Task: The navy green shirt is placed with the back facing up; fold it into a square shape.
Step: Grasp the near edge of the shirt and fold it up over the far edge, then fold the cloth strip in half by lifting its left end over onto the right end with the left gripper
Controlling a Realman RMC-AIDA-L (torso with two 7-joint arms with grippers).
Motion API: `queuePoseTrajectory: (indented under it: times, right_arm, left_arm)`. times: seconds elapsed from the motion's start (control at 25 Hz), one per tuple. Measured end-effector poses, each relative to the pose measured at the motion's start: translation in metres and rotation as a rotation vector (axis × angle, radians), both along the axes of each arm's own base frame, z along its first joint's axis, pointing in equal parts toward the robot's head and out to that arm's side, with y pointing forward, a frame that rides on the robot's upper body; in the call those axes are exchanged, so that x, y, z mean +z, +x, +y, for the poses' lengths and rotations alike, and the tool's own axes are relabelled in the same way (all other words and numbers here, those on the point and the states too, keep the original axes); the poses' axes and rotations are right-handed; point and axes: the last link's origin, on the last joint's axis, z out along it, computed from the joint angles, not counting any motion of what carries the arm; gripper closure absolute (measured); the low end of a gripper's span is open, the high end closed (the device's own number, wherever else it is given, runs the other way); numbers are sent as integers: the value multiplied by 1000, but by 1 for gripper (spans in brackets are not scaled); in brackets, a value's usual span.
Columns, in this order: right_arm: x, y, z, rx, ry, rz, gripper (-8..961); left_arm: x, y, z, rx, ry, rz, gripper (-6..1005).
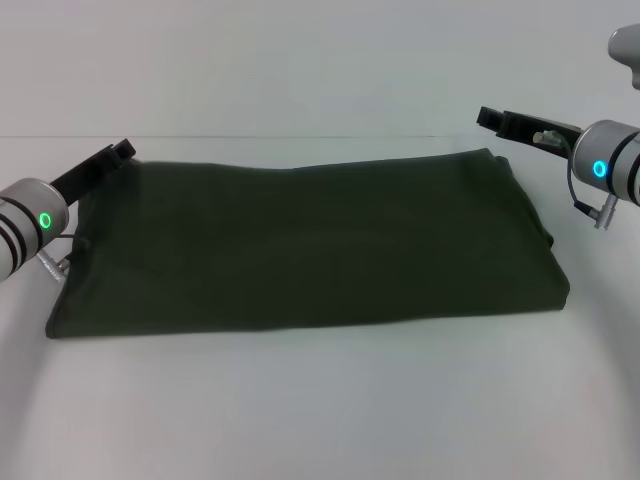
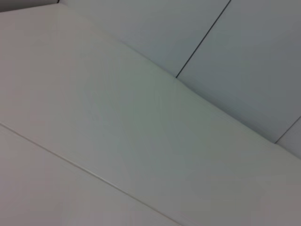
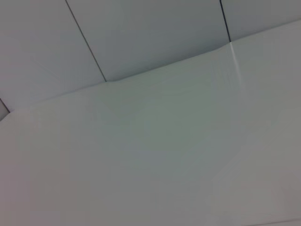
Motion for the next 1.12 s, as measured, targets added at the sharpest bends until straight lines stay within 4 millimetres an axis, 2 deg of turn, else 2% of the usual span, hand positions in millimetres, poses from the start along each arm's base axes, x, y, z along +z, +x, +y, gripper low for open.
queuePoseTrajectory:
  times: [0.24, 0.44, 0.52, 0.56, 0.64, 0.76, 0.92, 1.12]
  right_arm:
    - [-5, 2, -5, 4, -21, 17, 310]
    - [-5, 6, -13, 31, -46, 61, 196]
    - [0, 8, -18, 62, -53, 84, 151]
    - [3, 8, -22, 89, -62, 99, 128]
    - [10, 9, -30, 145, -78, 125, 83]
    - [22, 10, -48, 242, -111, 172, 69]
    - [36, 17, -73, 332, -161, 226, 76]
    - [45, 27, -100, 432, -218, 229, 75]
  left_arm:
    - [1, -4, -2, 8, 27, -11, 559]
    - [4, -6, -6, -7, 36, -36, 455]
    - [4, -5, -7, -29, 29, -41, 359]
    - [8, -4, -15, -114, -8, -74, 310]
    - [12, -3, -21, -160, -27, -106, 214]
    - [30, -7, -41, -262, -79, -202, 156]
    - [54, -16, -68, -329, -155, -323, 158]
    - [75, -31, -97, -311, -277, -390, 160]
